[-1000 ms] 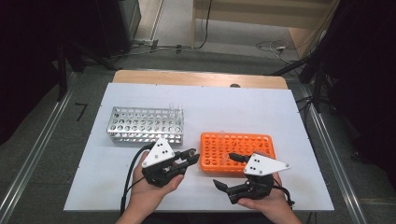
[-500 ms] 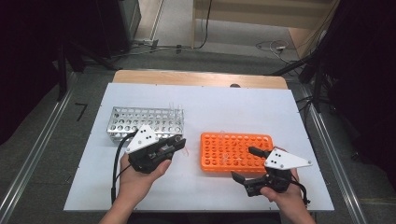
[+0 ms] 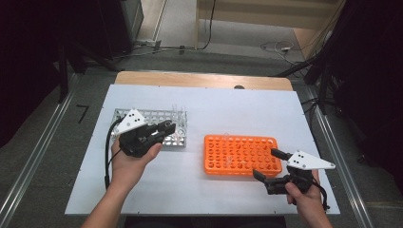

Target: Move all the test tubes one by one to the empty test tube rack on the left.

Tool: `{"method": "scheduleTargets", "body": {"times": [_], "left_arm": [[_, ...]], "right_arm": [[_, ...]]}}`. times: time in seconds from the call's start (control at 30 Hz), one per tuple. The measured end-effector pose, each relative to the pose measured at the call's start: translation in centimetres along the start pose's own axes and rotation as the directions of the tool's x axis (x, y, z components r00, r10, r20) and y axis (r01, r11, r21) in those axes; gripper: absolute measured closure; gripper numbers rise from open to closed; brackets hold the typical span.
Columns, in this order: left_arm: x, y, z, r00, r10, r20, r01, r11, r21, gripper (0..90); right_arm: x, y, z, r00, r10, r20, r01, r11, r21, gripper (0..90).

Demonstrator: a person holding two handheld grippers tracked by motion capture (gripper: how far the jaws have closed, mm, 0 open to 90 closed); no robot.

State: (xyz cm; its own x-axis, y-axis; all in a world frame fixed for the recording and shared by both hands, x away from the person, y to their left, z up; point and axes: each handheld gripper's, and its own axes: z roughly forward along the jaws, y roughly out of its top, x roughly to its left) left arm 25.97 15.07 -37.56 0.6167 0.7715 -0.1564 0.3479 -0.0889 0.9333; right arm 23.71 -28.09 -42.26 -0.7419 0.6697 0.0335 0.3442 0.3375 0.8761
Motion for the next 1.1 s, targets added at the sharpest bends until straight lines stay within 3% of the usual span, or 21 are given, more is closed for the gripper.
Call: {"method": "scheduleTargets", "body": {"times": [0.23, 0.43, 0.53, 0.67, 0.77, 1.1], "left_arm": [[1.8, 1.4, 0.4, 0.9996, -0.011, -0.028, 0.011, 0.9999, -0.012, 75.7], [3.6, 1.5, 1.4, 0.9976, -0.014, -0.068, 0.014, 0.9999, 0.005, 75.8], [4.7, 1.3, 1.8, 0.9952, -0.056, -0.081, 0.056, 0.9984, 0.001, 75.8], [5.5, 1.2, 2.3, 0.9932, -0.056, -0.102, 0.057, 0.9984, 0.001, 75.8], [6.3, 1.3, 2.6, 0.9905, -0.084, -0.109, 0.083, 0.9964, -0.016, 75.8], [7.6, 2.0, 5.1, 0.9832, -0.061, -0.172, 0.065, 0.9977, 0.019, 75.8]], "right_arm": [[-1.7, -0.8, -0.2, 0.9986, 0.034, 0.042, -0.034, 0.999, 0.006, 3.0], [-2.5, -1.2, -0.3, 0.9976, 0.05, 0.048, -0.051, 0.999, 0.01, 3.1], [-2.7, -1.3, -0.4, 0.997, 0.058, 0.05, -0.059, 0.998, 0.005, 3.2], [-2.9, -1.3, -0.4, 0.9969, 0.061, 0.049, -0.062, 0.998, 0.001, 3.1], [-3.1, -1.5, -0.3, 0.9967, 0.064, 0.049, -0.064, 0.998, 0.005, 3.1], [-3.2, -1.6, -0.3, 0.9961, 0.068, 0.056, -0.068, 0.998, 0.006, 3.1]]}}
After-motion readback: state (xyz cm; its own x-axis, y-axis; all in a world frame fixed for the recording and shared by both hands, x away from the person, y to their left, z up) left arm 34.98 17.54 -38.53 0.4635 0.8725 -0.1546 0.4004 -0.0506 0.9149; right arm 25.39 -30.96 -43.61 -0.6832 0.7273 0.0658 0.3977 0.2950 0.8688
